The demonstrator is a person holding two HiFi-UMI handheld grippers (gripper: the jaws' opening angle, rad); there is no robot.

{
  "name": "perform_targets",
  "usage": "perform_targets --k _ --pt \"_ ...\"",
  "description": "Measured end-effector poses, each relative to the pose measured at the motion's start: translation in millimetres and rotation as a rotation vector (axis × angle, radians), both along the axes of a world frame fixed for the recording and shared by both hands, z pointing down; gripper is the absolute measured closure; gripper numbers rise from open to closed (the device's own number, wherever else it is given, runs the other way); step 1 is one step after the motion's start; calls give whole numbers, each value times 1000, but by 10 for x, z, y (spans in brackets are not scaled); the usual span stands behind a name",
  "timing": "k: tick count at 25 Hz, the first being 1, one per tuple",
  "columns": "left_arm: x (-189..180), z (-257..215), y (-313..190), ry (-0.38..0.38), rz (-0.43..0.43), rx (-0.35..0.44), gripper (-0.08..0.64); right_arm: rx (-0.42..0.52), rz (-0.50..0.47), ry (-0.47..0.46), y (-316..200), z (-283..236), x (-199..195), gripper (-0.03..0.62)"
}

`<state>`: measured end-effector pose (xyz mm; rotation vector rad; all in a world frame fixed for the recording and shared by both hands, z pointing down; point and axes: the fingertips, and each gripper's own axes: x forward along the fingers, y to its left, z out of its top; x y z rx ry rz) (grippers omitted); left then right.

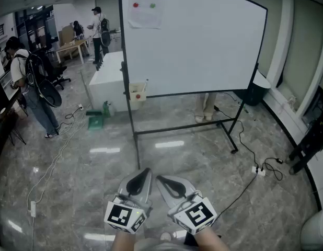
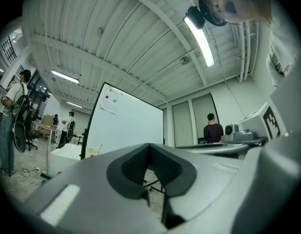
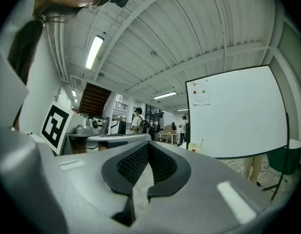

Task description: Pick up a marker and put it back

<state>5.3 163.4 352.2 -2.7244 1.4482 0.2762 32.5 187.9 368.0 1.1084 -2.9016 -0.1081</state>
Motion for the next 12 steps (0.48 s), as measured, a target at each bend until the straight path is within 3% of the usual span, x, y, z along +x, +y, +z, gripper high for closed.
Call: perform_targets --k 12 --pt "85 66 -170 -2 -40 -10 560 5 -33 -37 -143 -57 72 592"
